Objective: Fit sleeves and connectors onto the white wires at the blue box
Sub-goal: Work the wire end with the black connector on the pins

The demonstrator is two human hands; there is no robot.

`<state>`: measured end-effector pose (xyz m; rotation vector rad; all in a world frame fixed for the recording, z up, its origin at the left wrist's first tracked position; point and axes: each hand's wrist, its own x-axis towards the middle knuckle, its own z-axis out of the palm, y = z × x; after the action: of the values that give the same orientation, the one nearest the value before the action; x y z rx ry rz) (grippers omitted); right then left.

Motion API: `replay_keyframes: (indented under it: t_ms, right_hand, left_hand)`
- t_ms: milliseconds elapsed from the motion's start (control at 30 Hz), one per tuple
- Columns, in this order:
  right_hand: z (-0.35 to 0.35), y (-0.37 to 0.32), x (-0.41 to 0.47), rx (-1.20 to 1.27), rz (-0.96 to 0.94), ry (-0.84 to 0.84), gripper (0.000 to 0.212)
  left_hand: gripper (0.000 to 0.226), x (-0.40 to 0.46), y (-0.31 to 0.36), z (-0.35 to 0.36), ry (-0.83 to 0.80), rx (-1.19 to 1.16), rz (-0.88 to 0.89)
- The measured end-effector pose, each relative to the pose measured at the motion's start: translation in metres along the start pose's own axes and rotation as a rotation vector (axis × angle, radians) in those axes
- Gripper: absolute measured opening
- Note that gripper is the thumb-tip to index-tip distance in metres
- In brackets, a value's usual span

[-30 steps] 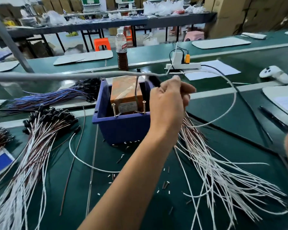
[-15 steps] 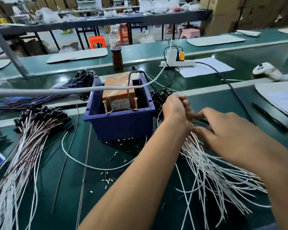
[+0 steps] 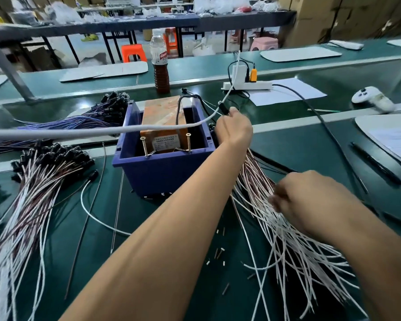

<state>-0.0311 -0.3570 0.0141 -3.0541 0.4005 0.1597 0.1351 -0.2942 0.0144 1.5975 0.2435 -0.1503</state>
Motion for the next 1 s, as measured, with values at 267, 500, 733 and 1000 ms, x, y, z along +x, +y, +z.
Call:
replay_keyframes:
  t_ms: [267, 500, 733, 1000]
  right_hand:
    - [0.028, 0.002, 0.021, 0.196, 0.086, 0.098, 0.043]
    - [0.024, -0.01, 0.019, 0.207, 0.049, 0.143, 0.04]
    - [0.019, -0.025, 0.019, 0.297, -0.052, 0.148, 0.028]
    - [0.029, -0.081, 0.005, 0.338, -0.366, -0.03, 0.016]
  left_hand:
    - [0.038, 0.001, -0.022, -0.004, 0.104, 0.181, 0.163]
    - [0.098, -0.015, -0.025, -0.005, 0.023, 0.477, 0.154]
    - [0.04, -0.044, -0.014, -0.03, -0.212, 0.586, 0.328]
    - [0.033, -0.07, -0.028, -0.158, -0.844, 0.433, 0.242]
